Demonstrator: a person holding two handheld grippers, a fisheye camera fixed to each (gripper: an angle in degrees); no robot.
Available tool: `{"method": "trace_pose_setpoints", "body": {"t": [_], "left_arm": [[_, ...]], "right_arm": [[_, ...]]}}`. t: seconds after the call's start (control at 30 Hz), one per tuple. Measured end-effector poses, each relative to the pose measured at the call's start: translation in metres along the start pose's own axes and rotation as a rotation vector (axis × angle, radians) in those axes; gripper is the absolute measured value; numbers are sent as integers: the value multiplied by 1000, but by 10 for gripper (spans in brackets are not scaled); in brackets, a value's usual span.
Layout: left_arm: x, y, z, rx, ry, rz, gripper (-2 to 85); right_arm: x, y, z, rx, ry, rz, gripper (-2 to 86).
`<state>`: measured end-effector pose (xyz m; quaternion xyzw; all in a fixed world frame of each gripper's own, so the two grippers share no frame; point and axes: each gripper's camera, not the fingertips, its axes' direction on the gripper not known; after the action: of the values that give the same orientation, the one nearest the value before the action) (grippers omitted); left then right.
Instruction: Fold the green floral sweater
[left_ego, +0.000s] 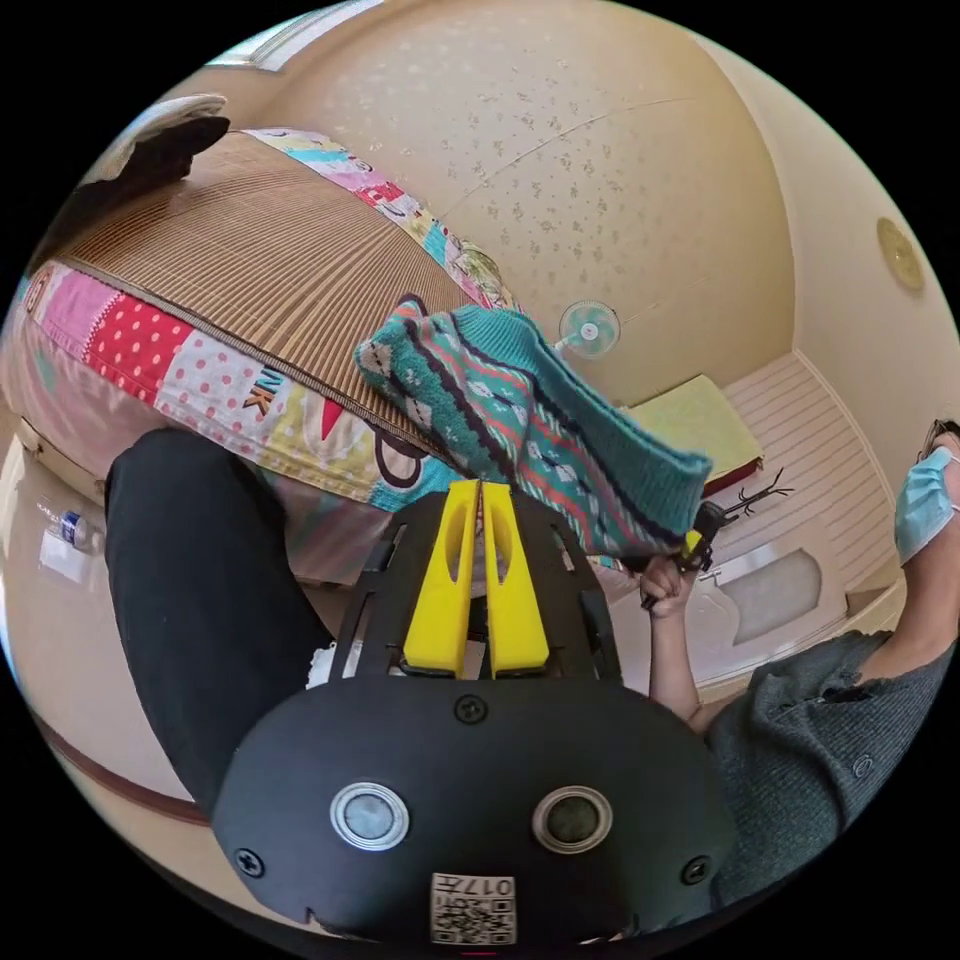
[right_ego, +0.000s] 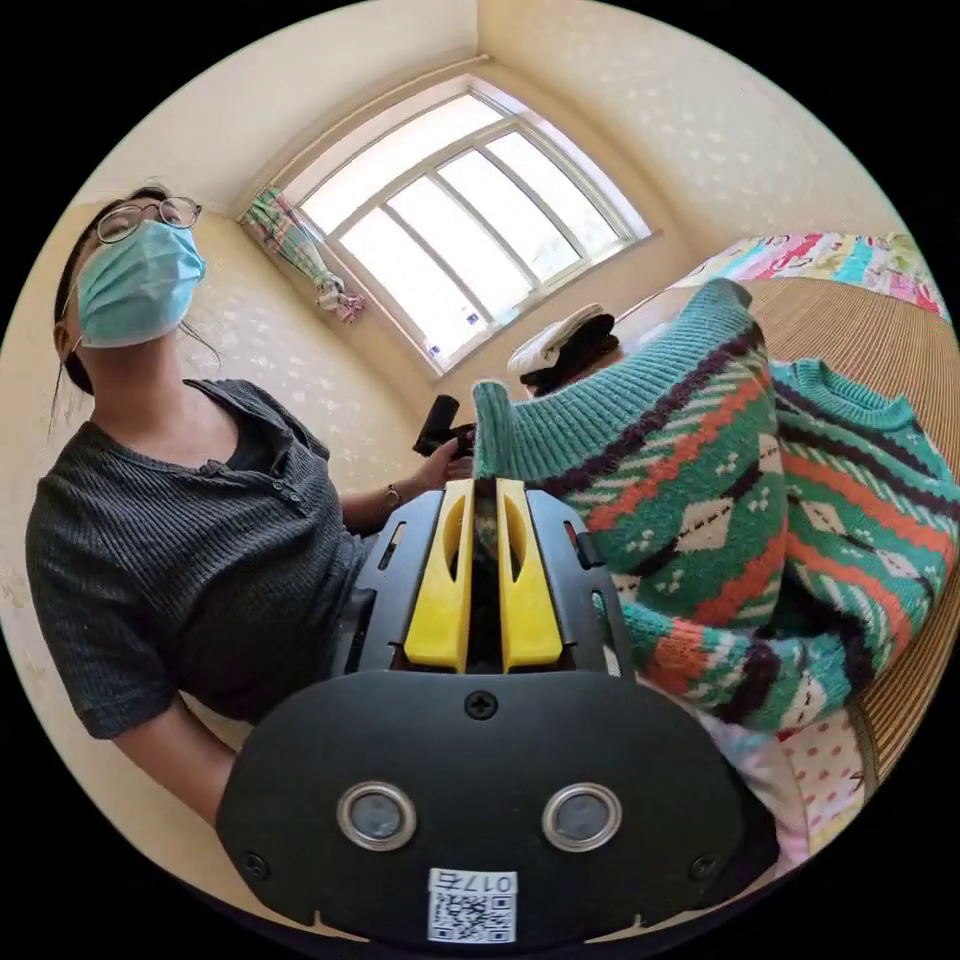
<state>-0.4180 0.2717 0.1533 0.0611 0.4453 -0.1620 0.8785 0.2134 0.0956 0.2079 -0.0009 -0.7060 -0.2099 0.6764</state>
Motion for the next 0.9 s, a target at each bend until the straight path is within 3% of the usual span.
{"method": "trace_pose_setpoints", "body": {"t": [0.1, 0.2, 0.3, 0.37, 0.47, 0.57, 0.7, 0.9], "left_arm": [[-5, 2, -23, 95, -29, -6, -9], [-3, 8, -34, 97, -90, 35, -10], [-8, 19, -35, 81, -85, 17, -10], [-10, 26, -35, 84, -43, -4, -10], [-9, 36, -38, 101, 18, -18, -10], [-3, 46, -45, 105, 45, -1, -10], [2, 60, -49, 59, -5, 36, -10], [24, 60, -43, 63, -1, 102, -8]], "right_arm": [[40, 8, -52, 184, 59, 174, 46], [70, -21, -99, 262, 390, 259, 70], [125, -89, -107, 135, 716, 358, 102], [180, -142, -86, -48, 954, 388, 123], [257, -178, -46, -390, 973, 500, 139], [281, -187, -8, -537, 894, 546, 112], [212, -208, 38, -565, 1090, 363, 46], [-65, -202, 116, -148, 1667, -274, 28]]}}
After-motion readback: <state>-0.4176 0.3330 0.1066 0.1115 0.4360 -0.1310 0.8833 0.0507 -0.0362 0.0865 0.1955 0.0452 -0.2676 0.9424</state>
